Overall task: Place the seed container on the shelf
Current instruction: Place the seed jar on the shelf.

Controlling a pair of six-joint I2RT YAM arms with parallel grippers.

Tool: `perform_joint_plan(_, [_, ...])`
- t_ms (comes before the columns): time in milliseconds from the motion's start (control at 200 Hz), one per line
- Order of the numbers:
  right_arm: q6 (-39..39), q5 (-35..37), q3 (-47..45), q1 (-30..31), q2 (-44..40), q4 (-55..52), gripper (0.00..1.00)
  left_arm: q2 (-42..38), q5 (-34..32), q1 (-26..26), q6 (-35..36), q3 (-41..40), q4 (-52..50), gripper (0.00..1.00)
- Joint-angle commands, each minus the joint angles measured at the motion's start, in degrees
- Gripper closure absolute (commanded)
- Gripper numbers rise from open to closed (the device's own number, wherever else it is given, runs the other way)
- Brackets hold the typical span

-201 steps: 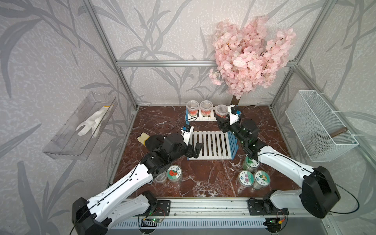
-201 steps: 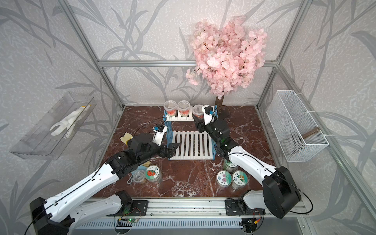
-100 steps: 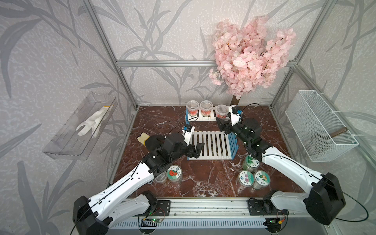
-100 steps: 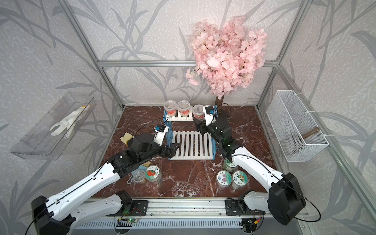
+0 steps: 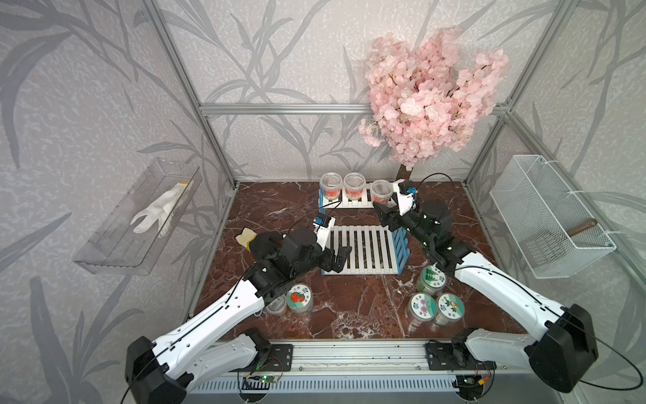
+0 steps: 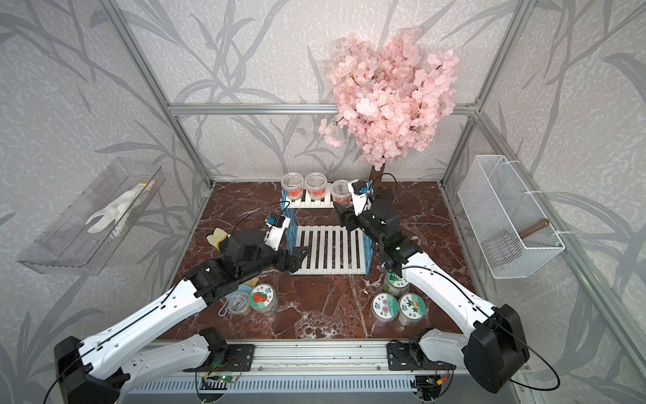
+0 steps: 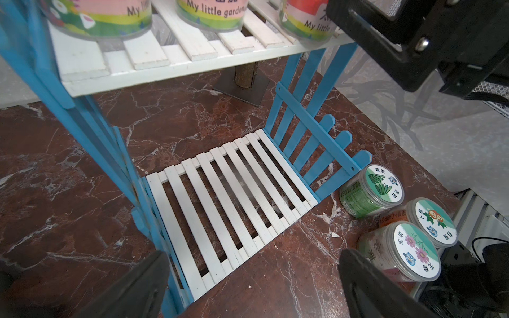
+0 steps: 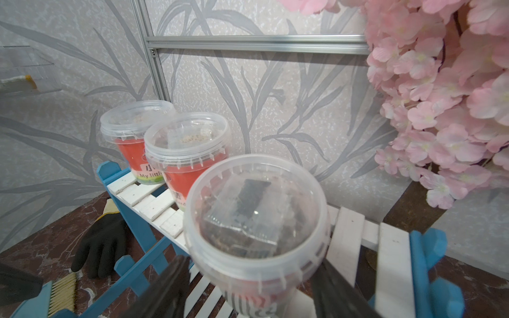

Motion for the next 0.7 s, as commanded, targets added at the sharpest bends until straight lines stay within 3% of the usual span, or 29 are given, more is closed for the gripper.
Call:
perform_joint_plan(0, [-0.7, 0.8, 2.5, -0.4, -0.3, -0.5, 0.31, 0.2, 0.5, 0.3, -0.1, 0.4, 0.9, 0.00])
perform_joint_plan(695, [1.1, -1.6, 5.1, -1.8, 3.8, 1.7, 0.34, -0.6, -0.1, 0.2, 0.0, 0.0, 0.7, 0.00])
